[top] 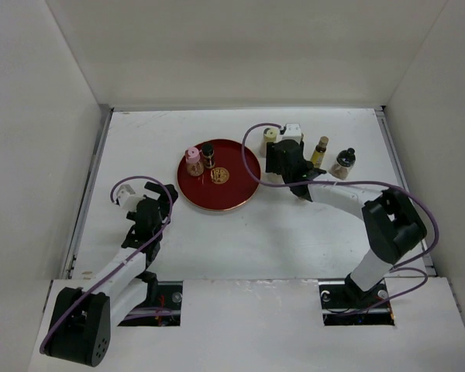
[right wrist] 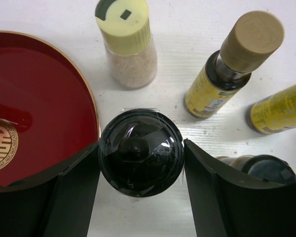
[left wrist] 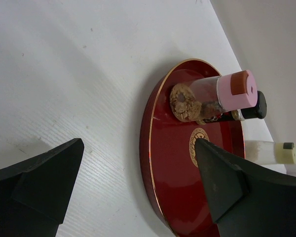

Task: Organize the condiment bottles

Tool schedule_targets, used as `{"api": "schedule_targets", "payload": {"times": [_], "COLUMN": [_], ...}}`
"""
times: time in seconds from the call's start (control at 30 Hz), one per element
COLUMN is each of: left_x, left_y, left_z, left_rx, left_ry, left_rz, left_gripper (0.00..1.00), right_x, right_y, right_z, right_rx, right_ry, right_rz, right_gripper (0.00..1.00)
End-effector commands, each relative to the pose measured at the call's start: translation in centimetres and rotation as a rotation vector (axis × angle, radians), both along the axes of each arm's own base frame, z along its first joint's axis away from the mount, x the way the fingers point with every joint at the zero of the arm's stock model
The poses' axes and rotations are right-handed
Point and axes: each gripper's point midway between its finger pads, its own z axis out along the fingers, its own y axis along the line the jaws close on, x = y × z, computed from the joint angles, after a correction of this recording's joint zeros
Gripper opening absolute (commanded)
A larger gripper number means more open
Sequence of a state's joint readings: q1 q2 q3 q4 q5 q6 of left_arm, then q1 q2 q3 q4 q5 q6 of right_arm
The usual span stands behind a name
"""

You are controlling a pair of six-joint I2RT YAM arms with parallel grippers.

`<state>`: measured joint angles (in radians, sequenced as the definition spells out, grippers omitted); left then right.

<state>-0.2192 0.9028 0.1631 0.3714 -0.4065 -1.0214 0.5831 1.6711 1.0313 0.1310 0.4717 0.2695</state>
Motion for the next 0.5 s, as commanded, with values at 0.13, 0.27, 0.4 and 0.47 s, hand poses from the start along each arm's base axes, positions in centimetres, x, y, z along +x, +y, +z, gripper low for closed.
{"api": "schedule_targets", "payload": {"times": [0.13,0.27,0.4,0.47], "left_x": [0.8,0.8,0.7,0.8], "left_y": [-0.4,-0.5,-0.5,-0.6], "left_z": [1.8,1.9,1.8,1.8], "left_rx": [-0.007,-0.009,-0.006,-0.008], "left_ry": [-0.066,-0.070,-0.065,-0.063], "left_rz": [-0.011,-0.016,-0.015,-0.019], "left_gripper": [1.00,1.00,1.00,1.00], "right_x": [-0.1,1.1,3.4,4.5], "right_y": [2.8,6.4,9.8,11.6], "right_z": [12.6,12.8,12.3,12.1], "right_rx": [0.108,0.129,0.164,0.199], "right_ry": [-0.272,-0.269,-0.262,-0.258], "right_rz": [0.041,0.112,0.162,0.187], "right_gripper": [0.54,0.53,0.52,0.52]}}
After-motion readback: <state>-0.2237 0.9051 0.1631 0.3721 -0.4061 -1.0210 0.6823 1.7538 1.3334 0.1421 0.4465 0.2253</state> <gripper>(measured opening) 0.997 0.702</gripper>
